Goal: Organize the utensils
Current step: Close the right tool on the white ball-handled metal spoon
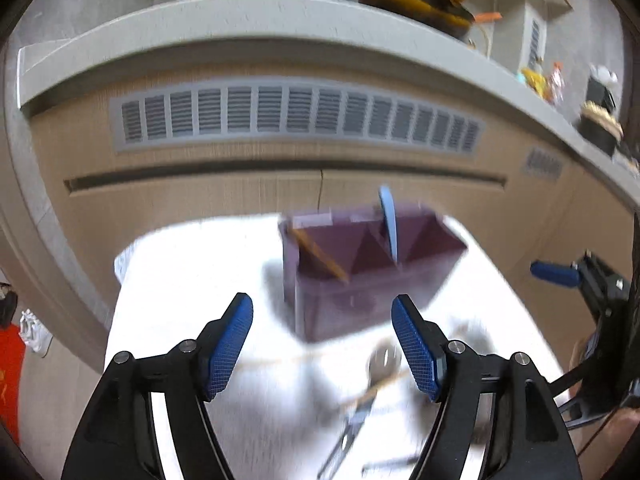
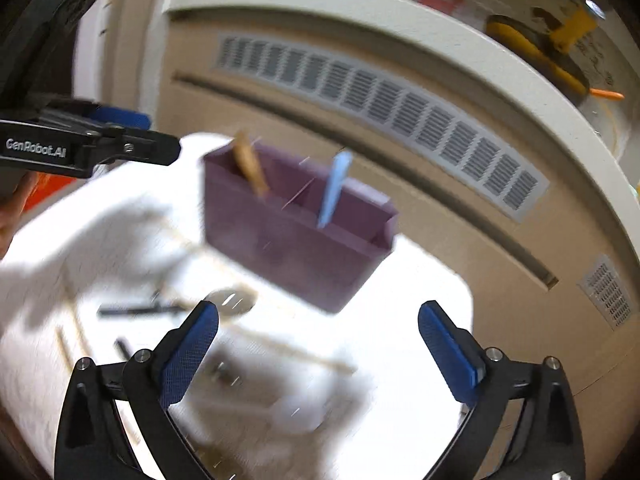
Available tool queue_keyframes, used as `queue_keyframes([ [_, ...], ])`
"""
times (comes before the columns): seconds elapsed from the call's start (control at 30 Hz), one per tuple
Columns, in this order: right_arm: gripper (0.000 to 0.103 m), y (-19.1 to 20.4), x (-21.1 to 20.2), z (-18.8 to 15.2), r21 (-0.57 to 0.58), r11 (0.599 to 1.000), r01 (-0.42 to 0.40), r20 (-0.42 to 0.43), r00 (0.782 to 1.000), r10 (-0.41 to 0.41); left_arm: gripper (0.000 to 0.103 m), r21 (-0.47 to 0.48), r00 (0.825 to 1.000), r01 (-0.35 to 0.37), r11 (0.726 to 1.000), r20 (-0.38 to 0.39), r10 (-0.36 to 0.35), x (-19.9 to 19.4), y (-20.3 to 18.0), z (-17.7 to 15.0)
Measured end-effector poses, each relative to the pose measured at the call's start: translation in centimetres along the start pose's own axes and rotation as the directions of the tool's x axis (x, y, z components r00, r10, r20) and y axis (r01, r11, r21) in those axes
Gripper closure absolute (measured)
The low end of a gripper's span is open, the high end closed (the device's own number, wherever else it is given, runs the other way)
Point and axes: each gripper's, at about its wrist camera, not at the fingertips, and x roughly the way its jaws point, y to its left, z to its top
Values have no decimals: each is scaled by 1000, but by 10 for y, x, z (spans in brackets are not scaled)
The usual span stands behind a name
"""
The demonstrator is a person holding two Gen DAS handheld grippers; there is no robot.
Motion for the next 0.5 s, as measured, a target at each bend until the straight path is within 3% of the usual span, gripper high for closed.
queue_keyframes([
  [0.27,7,50,-8,-25,-85,978,-188,-16,982,188,31,36,989,-2,999,-144,7,11,10,-62],
  [0.37,23,59,-4,-25,-89,976,-199,-46,980,196,32,70,979,98,993,-187,-84,18,8,-73],
  [0.5,31,59,-2,-33,-77,983,-169,-64,984,165,36,116,962,166,979,-235,-135,35,-1,-76],
])
